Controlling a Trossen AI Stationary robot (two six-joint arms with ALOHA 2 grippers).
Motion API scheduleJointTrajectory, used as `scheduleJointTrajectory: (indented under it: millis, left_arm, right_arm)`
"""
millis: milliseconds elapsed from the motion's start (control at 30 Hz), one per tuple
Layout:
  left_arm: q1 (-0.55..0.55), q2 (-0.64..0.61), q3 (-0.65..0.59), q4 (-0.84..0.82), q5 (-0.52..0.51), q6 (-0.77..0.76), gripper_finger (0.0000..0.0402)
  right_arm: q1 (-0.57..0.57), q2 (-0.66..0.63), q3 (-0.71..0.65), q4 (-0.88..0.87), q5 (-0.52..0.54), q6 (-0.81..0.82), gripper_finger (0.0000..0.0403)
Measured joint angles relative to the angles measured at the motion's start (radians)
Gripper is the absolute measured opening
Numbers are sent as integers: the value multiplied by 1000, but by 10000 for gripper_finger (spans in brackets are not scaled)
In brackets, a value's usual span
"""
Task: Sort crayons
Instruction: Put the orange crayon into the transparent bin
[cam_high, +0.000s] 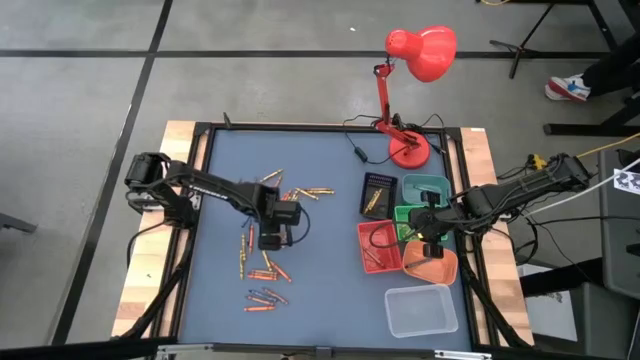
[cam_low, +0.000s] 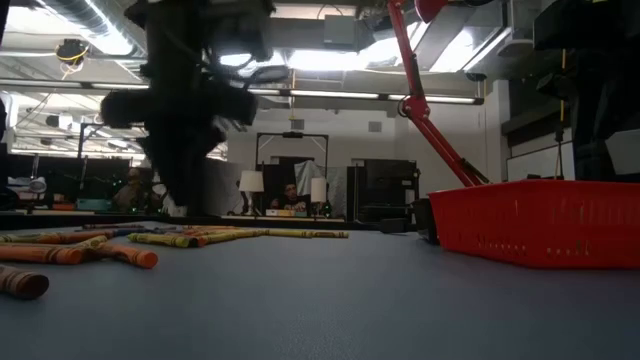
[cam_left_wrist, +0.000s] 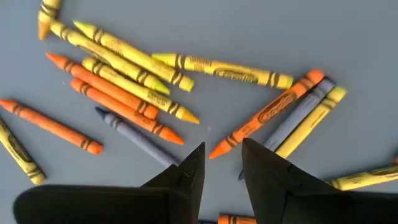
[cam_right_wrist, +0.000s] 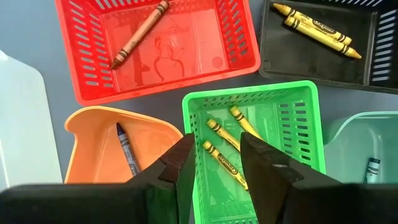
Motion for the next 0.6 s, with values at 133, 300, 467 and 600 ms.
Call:
scheduleJointTrajectory:
  millis: [133, 300, 467, 600]
  left_arm:
    - [0, 0, -68, 42, 0, 0, 92]
    - [0, 0, -137, 130, 0, 0, 92]
    - [0, 0, -174, 212, 5, 0, 92]
    - [0, -3, -191, 249, 18, 3, 92]
  right_arm:
    - [0, 0, 0, 0, 0, 0, 127]
    - [0, 0, 0, 0, 0, 0, 127]
    - [0, 0, 0, 0, 0, 0, 127]
    - [0, 0, 0, 0, 0, 0, 127]
